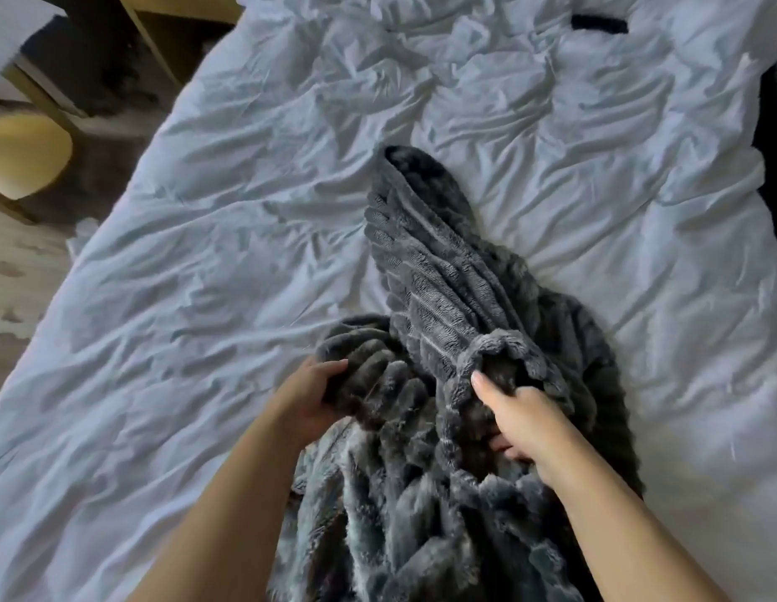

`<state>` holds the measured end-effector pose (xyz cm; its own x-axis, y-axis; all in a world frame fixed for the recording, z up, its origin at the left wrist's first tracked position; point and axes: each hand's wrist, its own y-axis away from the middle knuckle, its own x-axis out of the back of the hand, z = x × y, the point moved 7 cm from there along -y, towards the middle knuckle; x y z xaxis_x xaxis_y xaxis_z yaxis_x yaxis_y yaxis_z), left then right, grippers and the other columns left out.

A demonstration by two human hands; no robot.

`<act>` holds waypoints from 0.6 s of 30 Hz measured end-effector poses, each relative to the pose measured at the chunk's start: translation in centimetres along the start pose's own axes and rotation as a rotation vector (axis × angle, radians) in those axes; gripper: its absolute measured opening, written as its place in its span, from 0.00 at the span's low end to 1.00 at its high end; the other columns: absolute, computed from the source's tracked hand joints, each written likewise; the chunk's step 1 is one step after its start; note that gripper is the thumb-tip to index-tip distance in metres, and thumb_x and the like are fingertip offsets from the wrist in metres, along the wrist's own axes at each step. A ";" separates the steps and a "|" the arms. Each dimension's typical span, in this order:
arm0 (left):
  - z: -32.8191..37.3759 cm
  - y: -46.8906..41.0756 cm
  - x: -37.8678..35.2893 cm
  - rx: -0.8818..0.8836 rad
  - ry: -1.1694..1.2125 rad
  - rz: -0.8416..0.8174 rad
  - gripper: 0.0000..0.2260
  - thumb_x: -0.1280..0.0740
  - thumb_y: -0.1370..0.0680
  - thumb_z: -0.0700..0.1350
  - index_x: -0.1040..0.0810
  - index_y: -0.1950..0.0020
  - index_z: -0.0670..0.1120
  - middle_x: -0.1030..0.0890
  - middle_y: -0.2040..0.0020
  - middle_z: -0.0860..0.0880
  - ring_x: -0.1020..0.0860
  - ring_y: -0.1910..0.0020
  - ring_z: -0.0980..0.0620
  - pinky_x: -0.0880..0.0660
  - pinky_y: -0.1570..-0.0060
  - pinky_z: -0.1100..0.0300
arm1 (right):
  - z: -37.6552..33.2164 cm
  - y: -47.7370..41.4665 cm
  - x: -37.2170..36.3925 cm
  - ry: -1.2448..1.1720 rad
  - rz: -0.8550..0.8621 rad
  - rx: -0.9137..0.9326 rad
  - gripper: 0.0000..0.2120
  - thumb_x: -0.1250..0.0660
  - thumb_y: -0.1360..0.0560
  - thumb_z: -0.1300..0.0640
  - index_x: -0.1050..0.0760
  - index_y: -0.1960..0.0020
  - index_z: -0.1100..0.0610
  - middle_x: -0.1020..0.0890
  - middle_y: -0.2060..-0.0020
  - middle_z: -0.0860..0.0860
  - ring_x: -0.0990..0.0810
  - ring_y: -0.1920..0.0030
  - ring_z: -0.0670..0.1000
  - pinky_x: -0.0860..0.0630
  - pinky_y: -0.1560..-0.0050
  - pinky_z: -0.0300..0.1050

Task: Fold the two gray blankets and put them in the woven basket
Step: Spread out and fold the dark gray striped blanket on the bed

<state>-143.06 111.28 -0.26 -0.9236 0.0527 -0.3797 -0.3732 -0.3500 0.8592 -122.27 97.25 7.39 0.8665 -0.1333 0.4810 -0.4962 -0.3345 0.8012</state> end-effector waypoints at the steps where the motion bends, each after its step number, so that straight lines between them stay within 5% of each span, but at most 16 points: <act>1: -0.1 -0.1 0.0 0.020 -0.054 0.017 0.12 0.42 0.21 0.36 0.27 0.38 0.41 0.17 0.50 0.38 0.17 0.56 0.44 0.19 0.65 0.53 | -0.4 -0.7 1.7 -0.069 0.253 0.007 0.30 0.40 0.27 0.34 0.23 0.48 0.62 0.17 0.53 0.58 0.18 0.52 0.60 0.24 0.54 0.48; 2: -0.5 0.1 -0.1 0.066 -0.127 0.042 0.09 0.42 0.20 0.36 0.27 0.41 0.41 0.16 0.57 0.40 0.17 0.64 0.47 0.21 0.70 0.57 | -0.7 -1.1 2.9 -0.165 0.427 -0.002 0.31 0.40 0.27 0.35 0.23 0.47 0.64 0.18 0.51 0.60 0.19 0.51 0.61 0.27 0.54 0.47; 4: -1.2 0.6 -0.4 0.162 -0.263 0.036 0.04 0.41 0.20 0.36 0.28 0.48 0.41 0.17 0.67 0.43 0.20 0.73 0.52 0.24 0.76 0.63 | -0.6 -2.3 3.1 -0.411 0.496 -0.093 0.31 0.37 0.28 0.36 0.26 0.47 0.66 0.19 0.50 0.57 0.22 0.53 0.60 0.30 0.53 0.45; 6: -0.8 1.3 -1.0 0.138 -0.329 0.026 0.06 0.40 0.22 0.33 0.26 0.49 0.42 0.17 0.65 0.43 0.20 0.70 0.51 0.23 0.71 0.61 | -0.5 -3.6 1.9 -0.633 0.362 -0.170 0.23 0.31 0.28 0.43 0.26 0.47 0.63 0.21 0.49 0.54 0.22 0.56 0.58 0.27 0.51 0.49; 8: 0.9 2.1 -1.6 -0.029 -0.298 0.039 0.19 0.42 0.25 0.27 0.22 0.45 0.46 0.17 0.56 0.41 0.19 0.61 0.46 0.22 0.61 0.54 | -0.4 -3.9 1.3 -0.794 0.282 -0.208 0.18 0.29 0.27 0.53 0.25 0.42 0.63 0.20 0.45 0.57 0.21 0.53 0.57 0.24 0.48 0.51; 10: 3.3 4.3 -2.6 -0.234 -0.321 0.086 0.28 0.46 0.28 0.24 0.18 0.47 0.53 0.18 0.51 0.41 0.20 0.55 0.42 0.24 0.57 0.50 | -0.7 -2.8 2.6 -0.848 0.343 -0.183 0.15 0.31 0.27 0.58 0.25 0.44 0.65 0.20 0.50 0.58 0.23 0.59 0.56 0.25 0.56 0.49; 12: 5.4 7.3 -4.4 -0.405 -0.358 0.069 0.29 0.45 0.29 0.25 0.16 0.50 0.54 0.17 0.50 0.43 0.20 0.55 0.43 0.24 0.59 0.52 | -1.9 -0.3 5.0 -0.882 0.426 -0.105 0.06 0.35 0.28 0.61 0.27 0.55 0.63 0.25 0.63 0.55 0.30 0.69 0.53 0.32 0.68 0.45; 14: 6.9 10.9 -6.8 -0.540 -0.357 0.027 0.26 0.42 0.27 0.27 0.15 0.53 0.55 0.16 0.52 0.46 0.19 0.57 0.47 0.22 0.58 0.53 | -3.6 3.2 7.8 -0.906 0.518 0.026 0.07 0.37 0.29 0.63 0.32 0.65 0.59 0.31 0.70 0.52 0.36 0.72 0.52 0.39 0.72 0.43; 18: 9.1 20.6 -12.4 -0.823 -0.255 -0.126 0.24 0.42 0.28 0.29 0.16 0.48 0.54 0.14 0.53 0.47 0.16 0.57 0.48 0.19 0.59 0.57 | -6.9 13.7 13.0 -1.027 0.704 0.534 0.06 0.39 0.34 0.66 0.28 0.65 0.57 0.25 0.76 0.44 0.29 0.73 0.49 0.33 0.76 0.34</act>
<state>-140.11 111.90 25.21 -0.9078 0.3101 -0.2823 -0.3832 -0.8869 0.2580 -118.22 97.38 27.07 0.2048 -0.9770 0.0595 -0.9695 -0.1942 0.1494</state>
